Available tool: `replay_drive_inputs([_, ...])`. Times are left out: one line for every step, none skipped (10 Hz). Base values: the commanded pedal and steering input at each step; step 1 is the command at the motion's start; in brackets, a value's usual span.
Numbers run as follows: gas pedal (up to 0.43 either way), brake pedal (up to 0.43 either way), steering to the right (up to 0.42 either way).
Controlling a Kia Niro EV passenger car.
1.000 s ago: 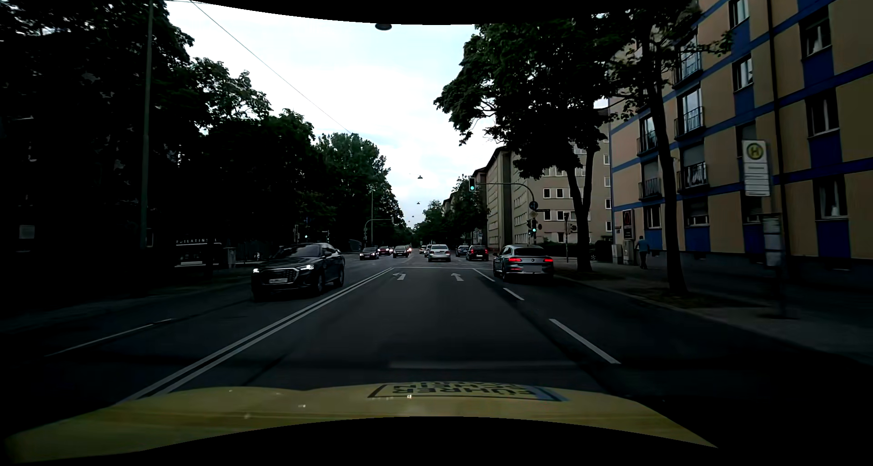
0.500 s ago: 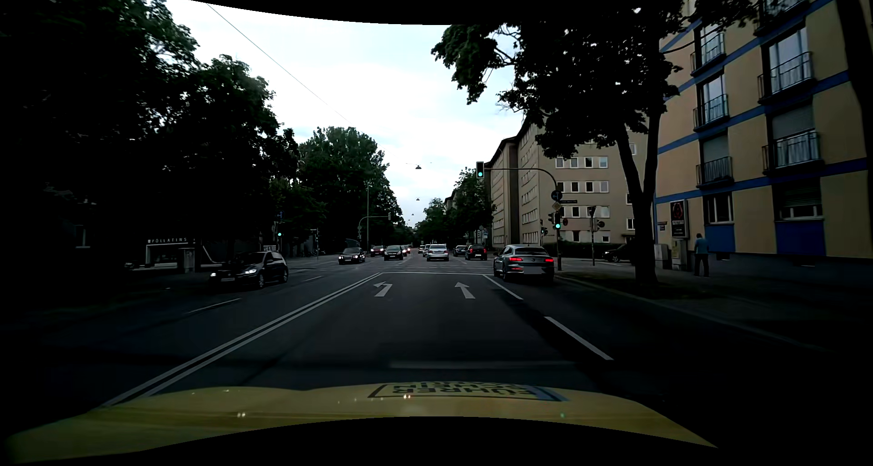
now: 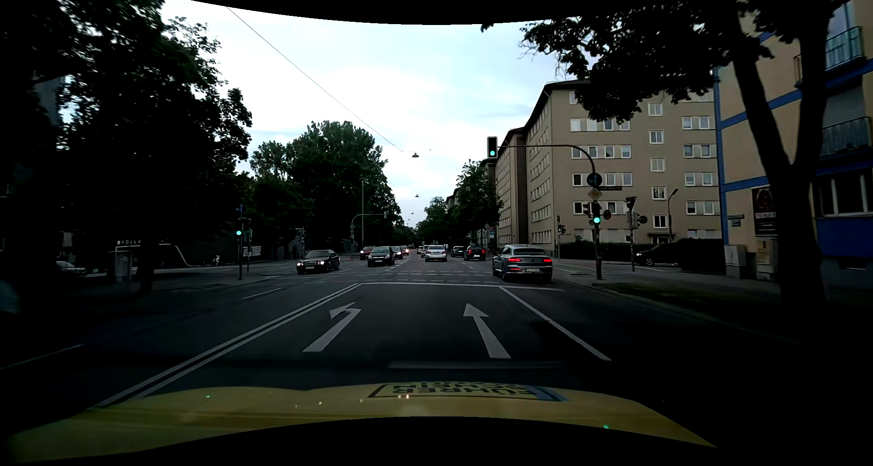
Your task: Follow the waypoints while adhering to traffic rules and regulations
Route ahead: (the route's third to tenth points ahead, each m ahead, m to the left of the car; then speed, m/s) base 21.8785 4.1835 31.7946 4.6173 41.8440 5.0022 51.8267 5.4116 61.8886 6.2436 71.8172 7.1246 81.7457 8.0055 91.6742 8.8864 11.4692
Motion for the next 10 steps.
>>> replay_drive_inputs([0.098,0.000,-0.005])
replay_drive_inputs([0.098,0.000,-0.005])
replay_drive_inputs([0.098,0.000,-0.005])
replay_drive_inputs([0.098,0.000,-0.005])
replay_drive_inputs([0.098,0.000,-0.005])
replay_drive_inputs([0.098,0.000,-0.006])
replay_drive_inputs([0.098,0.000,-0.005])
replay_drive_inputs([0.098,0.000,-0.005])
replay_drive_inputs([0.098,0.000,-0.006])
replay_drive_inputs([0.098,0.000,-0.005])
